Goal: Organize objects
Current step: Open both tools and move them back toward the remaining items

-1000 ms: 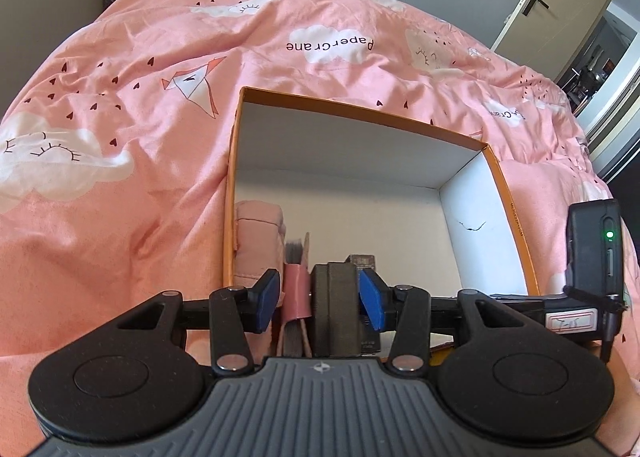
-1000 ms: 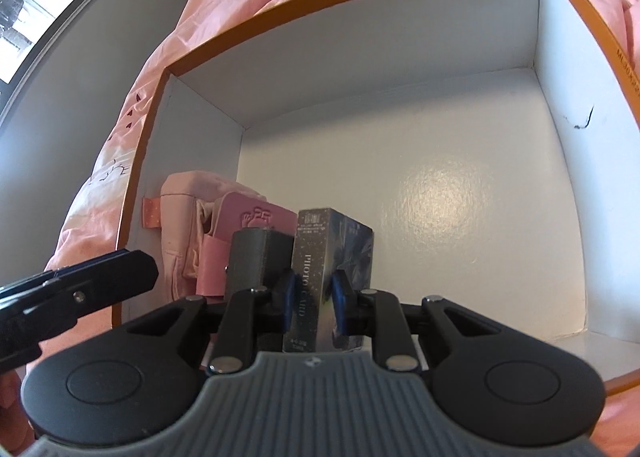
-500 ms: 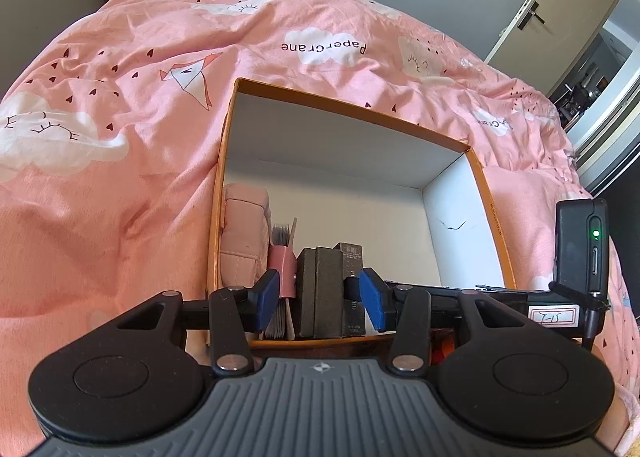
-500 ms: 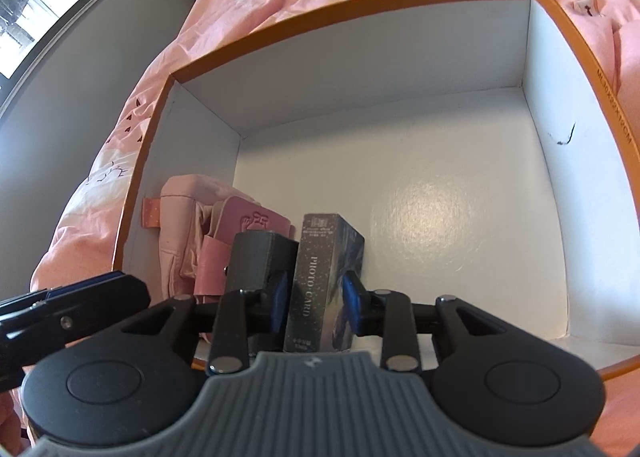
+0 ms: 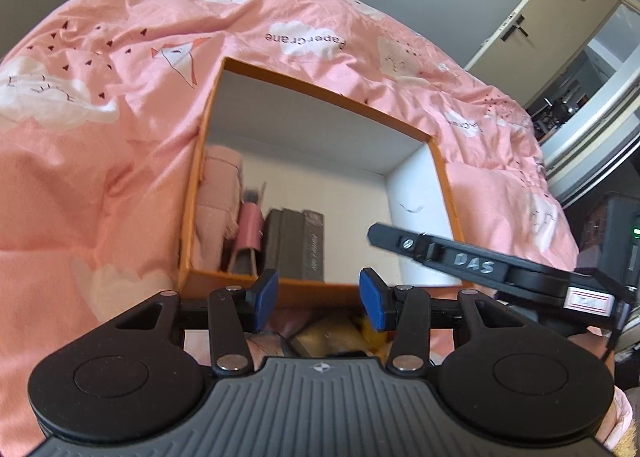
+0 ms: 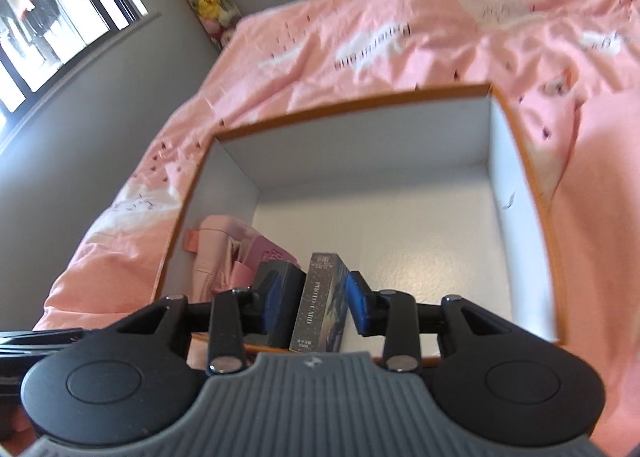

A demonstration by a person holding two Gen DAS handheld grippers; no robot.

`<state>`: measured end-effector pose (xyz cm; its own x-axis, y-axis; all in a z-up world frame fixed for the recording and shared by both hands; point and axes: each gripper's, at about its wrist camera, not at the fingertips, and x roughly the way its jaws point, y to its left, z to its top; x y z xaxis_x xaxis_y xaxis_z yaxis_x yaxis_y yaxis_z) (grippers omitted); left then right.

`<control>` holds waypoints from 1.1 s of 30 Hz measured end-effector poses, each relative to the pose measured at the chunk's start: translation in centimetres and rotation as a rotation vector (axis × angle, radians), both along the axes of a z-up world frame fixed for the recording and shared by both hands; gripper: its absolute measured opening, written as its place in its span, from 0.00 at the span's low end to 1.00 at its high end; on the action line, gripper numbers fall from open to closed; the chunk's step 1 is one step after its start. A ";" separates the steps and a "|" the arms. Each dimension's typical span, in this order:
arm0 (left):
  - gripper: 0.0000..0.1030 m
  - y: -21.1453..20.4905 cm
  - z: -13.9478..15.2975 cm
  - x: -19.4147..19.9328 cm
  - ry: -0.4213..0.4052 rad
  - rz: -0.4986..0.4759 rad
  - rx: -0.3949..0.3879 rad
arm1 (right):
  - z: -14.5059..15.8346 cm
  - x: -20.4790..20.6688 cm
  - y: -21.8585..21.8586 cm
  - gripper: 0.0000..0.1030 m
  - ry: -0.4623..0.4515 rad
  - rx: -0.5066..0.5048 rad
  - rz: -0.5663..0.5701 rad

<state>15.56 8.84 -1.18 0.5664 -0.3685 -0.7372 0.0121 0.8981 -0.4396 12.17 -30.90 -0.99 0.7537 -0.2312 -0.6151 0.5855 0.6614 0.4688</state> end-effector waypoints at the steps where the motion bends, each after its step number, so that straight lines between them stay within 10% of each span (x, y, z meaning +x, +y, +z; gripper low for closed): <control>1: 0.51 -0.1 -0.1 -0.3 0.006 -0.006 -0.007 | 0.4 -1.0 0.5 0.38 -0.011 -0.015 -0.005; 11: 0.62 -1.1 -4.8 -0.5 0.161 0.079 -0.139 | -3.2 -5.8 1.5 0.41 0.155 0.016 -0.030; 33: 0.84 -8.2 -10.6 4.3 0.440 0.308 -0.002 | -7.6 -7.5 0.5 0.36 0.240 0.043 -0.030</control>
<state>19.89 0.67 -11.78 0.2860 -0.2354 -0.9289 -0.4378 0.8301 -0.3452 4.66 -30.44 -8.56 0.5779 -0.2214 -0.7855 0.7028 0.6243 0.3410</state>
